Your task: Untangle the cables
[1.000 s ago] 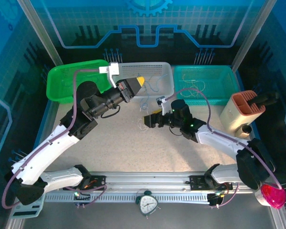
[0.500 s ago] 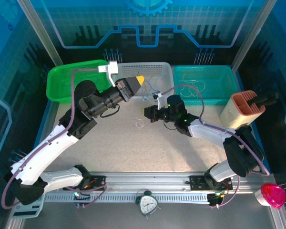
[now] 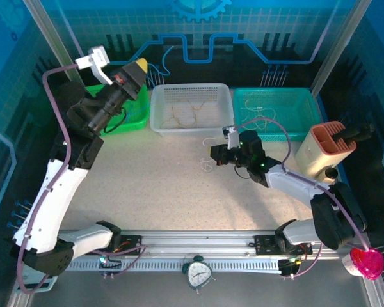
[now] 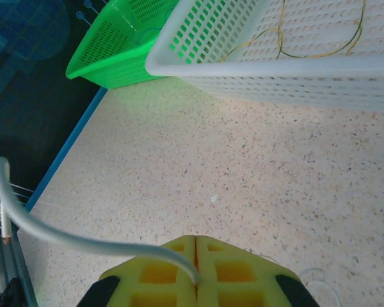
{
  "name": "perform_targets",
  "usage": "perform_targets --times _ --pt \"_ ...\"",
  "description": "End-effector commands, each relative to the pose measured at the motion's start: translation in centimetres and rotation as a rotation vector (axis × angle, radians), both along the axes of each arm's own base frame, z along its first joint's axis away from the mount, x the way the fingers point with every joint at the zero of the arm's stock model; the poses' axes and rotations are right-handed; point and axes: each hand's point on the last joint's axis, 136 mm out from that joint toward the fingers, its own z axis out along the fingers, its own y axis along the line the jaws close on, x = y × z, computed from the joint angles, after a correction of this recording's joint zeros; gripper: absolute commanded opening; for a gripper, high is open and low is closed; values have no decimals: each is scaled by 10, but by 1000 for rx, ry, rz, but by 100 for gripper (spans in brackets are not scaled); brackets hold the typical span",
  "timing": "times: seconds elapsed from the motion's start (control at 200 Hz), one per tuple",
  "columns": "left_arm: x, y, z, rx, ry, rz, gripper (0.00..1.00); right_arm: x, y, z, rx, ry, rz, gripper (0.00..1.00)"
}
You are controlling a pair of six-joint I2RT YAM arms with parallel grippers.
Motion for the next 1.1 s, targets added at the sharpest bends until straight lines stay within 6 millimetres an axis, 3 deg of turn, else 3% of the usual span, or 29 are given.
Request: perform_targets --times 0.0,0.125,0.31,0.61,0.74,0.915,0.965,0.995,1.095 --pt "24 23 -8 121 -1 118 0 -8 -8 18 -5 -27 2 0" --pt "62 59 -30 212 30 292 0 -20 -12 49 10 -69 11 0" --pt "123 113 -82 165 147 434 0 -36 -21 89 22 -127 11 0" --pt "207 201 -199 104 421 579 0 -50 -34 115 14 -161 -15 0" --pt "226 224 -241 112 520 579 0 -54 -37 124 16 -169 -15 0" --pt "241 229 -287 186 626 539 0 -60 -45 130 2 -175 -35 0" --pt "242 228 -296 192 648 530 7 -62 -46 130 -2 -176 -40 0" --pt "242 228 -301 192 656 523 13 -62 -47 145 12 -202 -44 0" --pt "240 226 -308 198 667 516 41 -64 -48 153 11 -214 -43 0"
